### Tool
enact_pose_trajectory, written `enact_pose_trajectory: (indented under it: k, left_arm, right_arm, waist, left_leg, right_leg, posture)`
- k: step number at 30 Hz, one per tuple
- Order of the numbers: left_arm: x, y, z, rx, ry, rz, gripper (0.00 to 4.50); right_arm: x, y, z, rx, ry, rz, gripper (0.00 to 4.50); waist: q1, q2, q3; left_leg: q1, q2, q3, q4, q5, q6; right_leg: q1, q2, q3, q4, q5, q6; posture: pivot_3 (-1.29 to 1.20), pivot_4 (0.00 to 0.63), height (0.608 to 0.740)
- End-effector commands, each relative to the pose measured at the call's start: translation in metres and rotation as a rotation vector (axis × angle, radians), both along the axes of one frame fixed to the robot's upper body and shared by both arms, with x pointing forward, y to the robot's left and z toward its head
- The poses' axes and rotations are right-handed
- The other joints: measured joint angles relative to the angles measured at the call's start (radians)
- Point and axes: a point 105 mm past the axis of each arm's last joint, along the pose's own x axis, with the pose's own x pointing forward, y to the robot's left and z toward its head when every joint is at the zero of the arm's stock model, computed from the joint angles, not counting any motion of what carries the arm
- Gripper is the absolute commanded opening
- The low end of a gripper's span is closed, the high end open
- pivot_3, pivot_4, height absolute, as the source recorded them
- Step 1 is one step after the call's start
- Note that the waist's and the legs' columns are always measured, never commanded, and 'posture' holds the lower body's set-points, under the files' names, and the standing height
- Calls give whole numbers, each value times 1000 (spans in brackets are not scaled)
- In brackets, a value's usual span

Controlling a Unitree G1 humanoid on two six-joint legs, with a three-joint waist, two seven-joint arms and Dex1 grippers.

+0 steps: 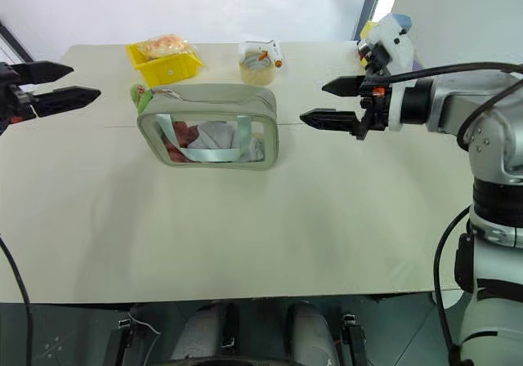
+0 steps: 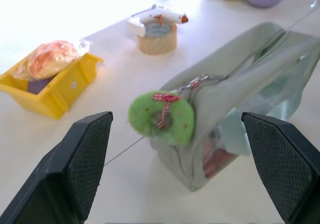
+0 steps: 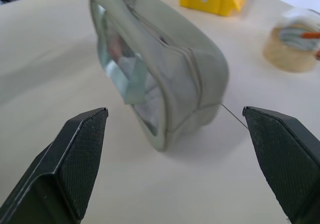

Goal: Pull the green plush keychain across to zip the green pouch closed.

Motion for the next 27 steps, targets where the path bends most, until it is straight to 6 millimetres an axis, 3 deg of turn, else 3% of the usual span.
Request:
enact_pose_trajectory:
  k: [1,4,7,12,15,21,27]
  left_arm:
    - [0,-4,10,35,-29,-55,4414]
    - [2,-7,6,55,-27,-67,4414]
    - [2,-5,5,51,-30,-59,4414]
    - [1,-4,-1,70,-40,-42,4414]
    - [-1,-14,-4,66,-48,-69,4414]
    - [-9,-34,-7,29,-56,-109,4414]
    - [-20,-39,-12,23,-57,-91,4414]
  right_arm:
    - [4,4,13,4,-59,11,4500]
    - [6,6,14,8,-67,11,4500]
    - [8,8,15,-5,-90,10,4500]
    - [15,30,28,-11,-189,37,4500]
    - [19,57,34,4,-226,76,4500]
    - [40,113,0,-100,-282,158,4500]
    - [64,134,-27,-223,-312,167,4500]
  waist:
    - [-2,-1,0]
    - [-2,-1,0]
    - [-2,-1,1]
    - [-11,-1,1]
    - [-9,-1,1]
    - [-9,-1,0]
    - [-7,-1,0]
  left_leg:
    - [-3,0,1,1,0,0]
    - [-13,0,1,5,3,-4]
    - [-14,0,4,4,4,-6]
    - [-12,1,5,4,3,-5]
    - [-12,1,4,4,3,-6]
    - [-12,1,3,5,5,-8]
    - [-13,1,3,8,5,-8]
  right_leg:
    - [-2,0,0,0,0,0]
    - [-14,0,2,4,3,4]
    - [-15,0,2,5,2,4]
    - [-16,0,3,7,2,4]
    - [-16,0,3,9,2,4]
    - [-17,0,3,14,2,4]
    - [-17,0,4,15,2,4]
  posture:
    - [0,150,739]
    - [0,150,739]
    - [0,150,739]
    - [0,150,739]
    - [0,150,739]
    - [0,150,739]
    - [0,150,739]
